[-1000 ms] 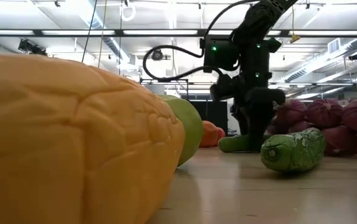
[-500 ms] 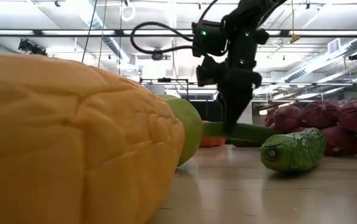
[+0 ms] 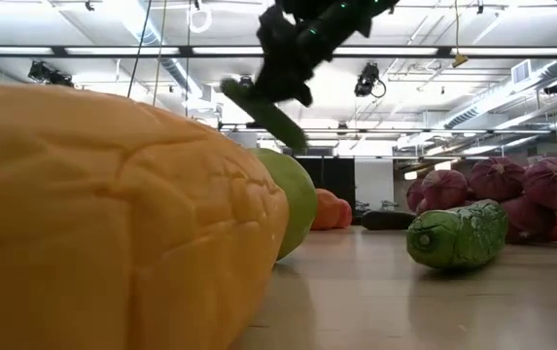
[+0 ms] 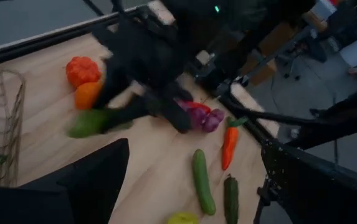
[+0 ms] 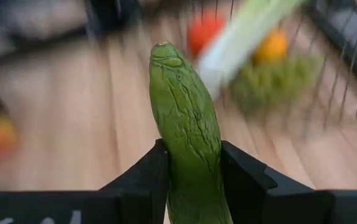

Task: Build produce basket
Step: Put the top cucumber into the wire basket

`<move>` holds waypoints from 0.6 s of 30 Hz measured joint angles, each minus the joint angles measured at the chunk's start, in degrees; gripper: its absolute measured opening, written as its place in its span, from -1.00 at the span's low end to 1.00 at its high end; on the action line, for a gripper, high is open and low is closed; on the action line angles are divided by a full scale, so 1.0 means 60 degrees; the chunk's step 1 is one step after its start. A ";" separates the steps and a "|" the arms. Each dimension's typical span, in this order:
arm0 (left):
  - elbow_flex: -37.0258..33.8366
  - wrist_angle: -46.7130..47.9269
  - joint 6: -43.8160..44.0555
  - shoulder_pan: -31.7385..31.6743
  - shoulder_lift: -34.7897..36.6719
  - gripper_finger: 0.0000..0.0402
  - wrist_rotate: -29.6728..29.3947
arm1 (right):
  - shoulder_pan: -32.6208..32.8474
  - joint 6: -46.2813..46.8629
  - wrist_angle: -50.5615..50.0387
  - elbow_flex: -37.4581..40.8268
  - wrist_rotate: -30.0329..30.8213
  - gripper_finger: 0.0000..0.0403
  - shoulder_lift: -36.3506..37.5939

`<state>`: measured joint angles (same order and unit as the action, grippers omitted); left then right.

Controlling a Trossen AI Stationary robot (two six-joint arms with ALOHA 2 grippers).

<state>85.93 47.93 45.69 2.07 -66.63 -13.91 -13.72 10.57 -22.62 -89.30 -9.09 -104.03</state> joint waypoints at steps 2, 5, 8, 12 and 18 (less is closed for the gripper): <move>0.0003 -0.0232 -0.0013 0.0000 0.0032 0.86 0.0004 | -0.0297 0.0735 0.1038 -0.0002 -0.0433 -0.36 0.0000; 0.0003 -0.0618 -0.0237 0.0000 0.0124 0.86 0.0000 | -0.0671 0.1491 0.1946 -0.0002 -0.0452 -0.36 0.0000; 0.0005 -0.0931 -0.0430 0.0000 0.0214 0.86 0.0000 | -0.0935 0.1789 0.2302 -0.0002 -0.0157 -0.36 0.0000; 0.0007 -0.1439 -0.0716 0.0000 0.0310 0.86 -0.0050 | -0.1149 0.2146 0.2602 -0.0002 -0.0019 -0.35 -0.0034; 0.0007 -0.1803 -0.0877 0.0000 0.0322 0.86 -0.0077 | -0.1256 0.3141 0.3749 -0.0043 -0.0178 -0.35 -0.0514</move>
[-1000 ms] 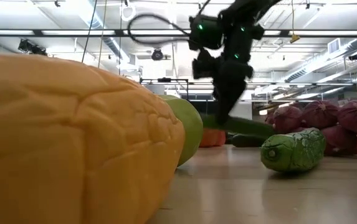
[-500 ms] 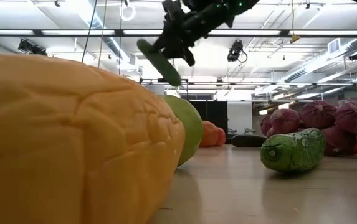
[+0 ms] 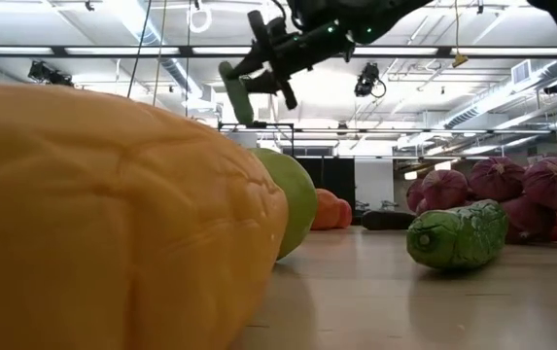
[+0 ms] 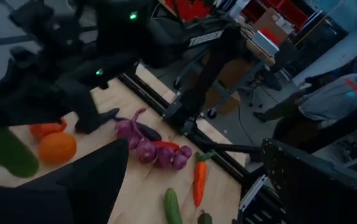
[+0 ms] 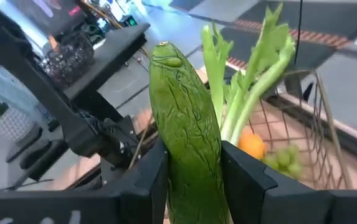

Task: Build produce basket
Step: Put the top cucumber into the wire basket, then put the orange into the wire basket

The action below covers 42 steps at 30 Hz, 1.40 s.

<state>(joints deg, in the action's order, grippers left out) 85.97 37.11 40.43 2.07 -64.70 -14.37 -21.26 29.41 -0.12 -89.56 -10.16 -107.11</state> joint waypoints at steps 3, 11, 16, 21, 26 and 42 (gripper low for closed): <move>0.0000 -0.0133 -0.0142 0.0000 0.0009 0.86 0.0001 | 0.0022 0.0127 0.0071 -0.0446 -0.0002 -0.35 -0.0457; 0.0000 -0.0206 -0.0219 0.0000 0.0009 0.86 0.0002 | -0.0023 -0.0081 -0.0214 -0.2511 -0.0072 -0.35 -0.1989; 0.0000 -0.0213 -0.0208 0.0000 0.0009 0.86 0.0002 | -0.0095 0.0078 -0.0676 -0.3727 -0.0051 -0.31 -0.3001; 0.0000 -0.0178 -0.0207 0.0011 0.0017 0.86 0.0005 | -0.0106 -0.0163 -0.1455 -0.4298 -0.0034 -0.08 -0.3491; 0.0000 0.0238 -0.0167 0.0011 0.0080 0.86 0.0114 | -0.0216 -0.0410 -0.1718 -0.4319 0.0260 0.26 -0.3537; -0.0007 0.1079 -0.1834 -0.0148 0.0543 0.86 0.0339 | -0.1027 -0.2849 -0.8263 -0.4319 0.0256 0.73 -0.1966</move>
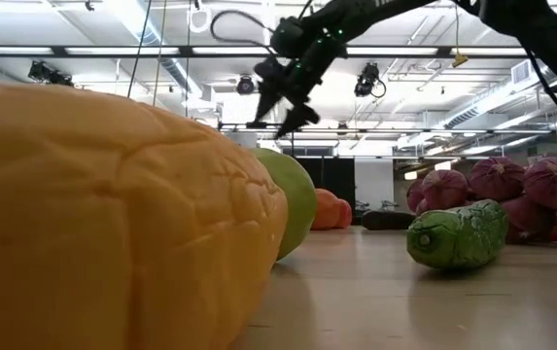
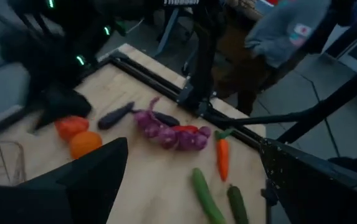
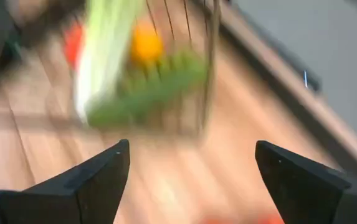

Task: Build produce basket
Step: Put the orange into the wire basket

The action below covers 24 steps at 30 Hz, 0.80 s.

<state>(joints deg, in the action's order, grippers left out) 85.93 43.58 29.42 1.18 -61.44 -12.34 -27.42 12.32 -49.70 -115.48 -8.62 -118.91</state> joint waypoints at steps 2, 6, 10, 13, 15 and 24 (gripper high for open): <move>0.0004 -0.0008 -0.0273 -0.0130 0.0047 0.86 -0.0013 | 0.0112 -0.0031 -0.0787 0.0007 0.0004 0.73 -0.0003; 0.0004 -0.0013 -0.0645 -0.0412 0.0081 0.86 -0.0011 | 0.0501 0.0172 -0.1650 0.0234 0.0735 0.73 0.0000; 0.0004 -0.0021 -0.0994 -0.0504 0.0141 0.86 -0.0013 | 0.0685 0.1648 -0.2433 0.0522 0.1266 0.73 0.0013; 0.0004 -0.0008 -0.1240 -0.0503 0.0147 0.86 -0.0008 | 0.0746 0.2746 -0.2765 0.0893 0.1292 0.73 -0.0012; 0.0004 0.0005 -0.1316 -0.0500 0.0140 0.86 0.0007 | 0.0843 0.3146 -0.2590 0.1148 0.1438 0.73 -0.0008; 0.0004 0.0343 -0.1514 -0.0500 0.0140 0.86 0.0130 | 0.1068 0.4241 -0.1655 0.2319 0.1821 0.73 -0.0004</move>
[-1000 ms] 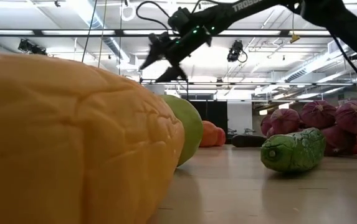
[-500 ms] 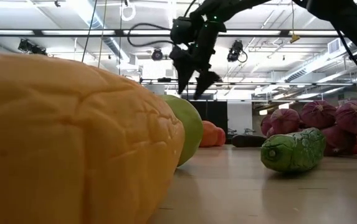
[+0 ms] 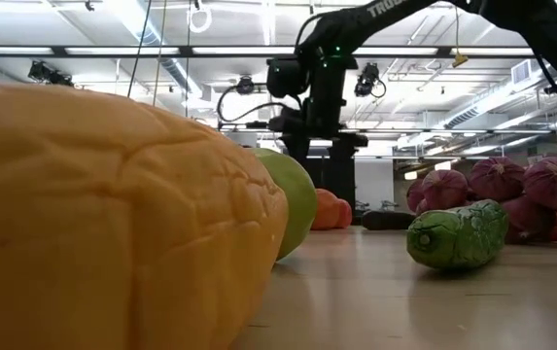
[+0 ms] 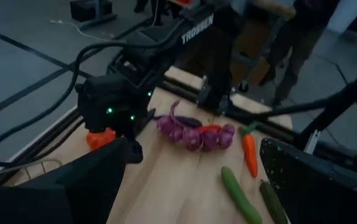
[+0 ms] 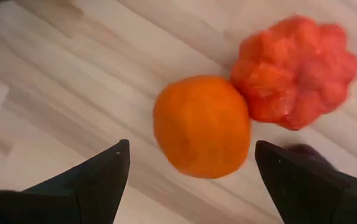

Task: Build produce basket
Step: Put the orange into the wire basket

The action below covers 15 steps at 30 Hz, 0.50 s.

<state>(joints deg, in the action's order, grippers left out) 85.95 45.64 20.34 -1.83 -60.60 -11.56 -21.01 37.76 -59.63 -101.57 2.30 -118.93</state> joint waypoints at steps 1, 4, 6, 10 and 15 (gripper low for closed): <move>0.0000 0.0061 -0.0004 0.0000 0.0000 0.86 0.0092 | 0.0052 0.0004 0.0362 0.0127 -0.0009 0.73 0.0000; 0.0000 0.0216 0.0057 0.0000 0.0000 0.86 0.0265 | 0.0163 -0.0007 0.0897 0.0521 0.0153 0.73 0.0012; 0.0000 0.0309 0.0246 0.0000 0.0000 0.86 0.0294 | 0.0181 0.0012 0.0997 0.0662 0.0310 0.73 0.0040; 0.0000 0.0387 0.0320 0.0000 0.0000 0.86 0.0294 | 0.0170 0.0010 0.1105 0.1042 0.0699 0.73 -0.0023; 0.0000 0.0384 0.0430 0.0000 0.0000 0.86 0.0294 | 0.0134 -0.0041 0.1362 0.1530 0.0322 0.73 -0.0015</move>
<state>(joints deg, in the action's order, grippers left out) 85.95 47.94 22.92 -1.83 -60.60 -9.79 -20.21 37.51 -51.46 -92.39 4.23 -119.02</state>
